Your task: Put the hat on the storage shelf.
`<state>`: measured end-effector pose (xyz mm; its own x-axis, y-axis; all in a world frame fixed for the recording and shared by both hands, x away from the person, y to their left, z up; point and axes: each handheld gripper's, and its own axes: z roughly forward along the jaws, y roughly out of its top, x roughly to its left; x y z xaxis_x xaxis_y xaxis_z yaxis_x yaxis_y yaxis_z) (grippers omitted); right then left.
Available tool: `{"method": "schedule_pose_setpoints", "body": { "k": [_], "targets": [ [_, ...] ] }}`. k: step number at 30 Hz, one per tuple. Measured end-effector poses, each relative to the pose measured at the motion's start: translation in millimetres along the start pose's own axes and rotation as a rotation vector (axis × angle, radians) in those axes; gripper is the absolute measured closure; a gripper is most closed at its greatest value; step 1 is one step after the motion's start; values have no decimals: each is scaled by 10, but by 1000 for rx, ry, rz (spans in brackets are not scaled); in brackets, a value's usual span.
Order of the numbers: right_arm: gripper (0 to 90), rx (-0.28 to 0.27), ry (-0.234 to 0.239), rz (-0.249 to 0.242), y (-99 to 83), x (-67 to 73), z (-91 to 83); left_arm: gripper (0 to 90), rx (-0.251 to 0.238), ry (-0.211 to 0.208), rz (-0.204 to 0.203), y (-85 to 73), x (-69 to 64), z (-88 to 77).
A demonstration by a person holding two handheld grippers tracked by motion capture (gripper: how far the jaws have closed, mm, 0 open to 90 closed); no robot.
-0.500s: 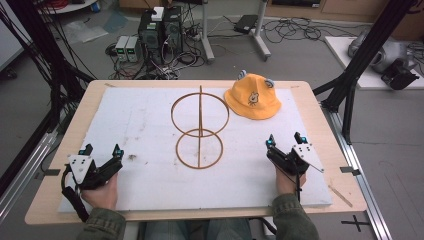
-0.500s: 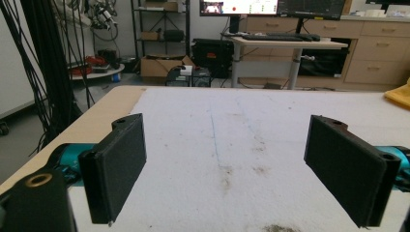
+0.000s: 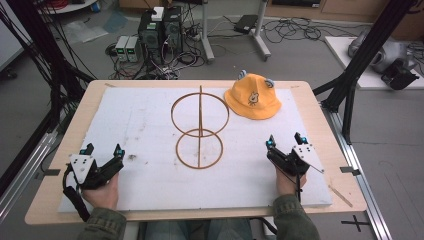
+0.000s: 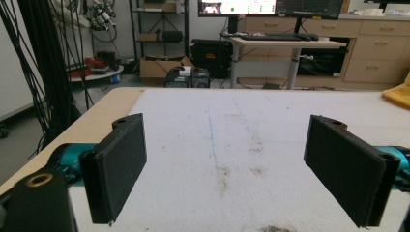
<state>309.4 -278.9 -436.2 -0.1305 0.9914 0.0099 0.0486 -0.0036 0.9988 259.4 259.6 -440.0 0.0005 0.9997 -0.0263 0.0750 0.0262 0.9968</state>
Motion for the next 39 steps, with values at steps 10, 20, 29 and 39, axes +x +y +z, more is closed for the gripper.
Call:
{"method": "schedule_pose_setpoints", "body": {
  "k": [10,20,29,39],
  "targets": [
    [119,-26,31,-35,311,-55,86,156,0,3,-23,11,71,-7],
    [120,21,94,-99,649,52,449,156,7,-13,-20,5,40,43],
    [120,55,83,-82,910,130,895,153,5,-20,-12,5,18,52],
    [120,99,40,-62,1022,191,1489,153,16,-22,-14,-22,50,80]
  ]
}}
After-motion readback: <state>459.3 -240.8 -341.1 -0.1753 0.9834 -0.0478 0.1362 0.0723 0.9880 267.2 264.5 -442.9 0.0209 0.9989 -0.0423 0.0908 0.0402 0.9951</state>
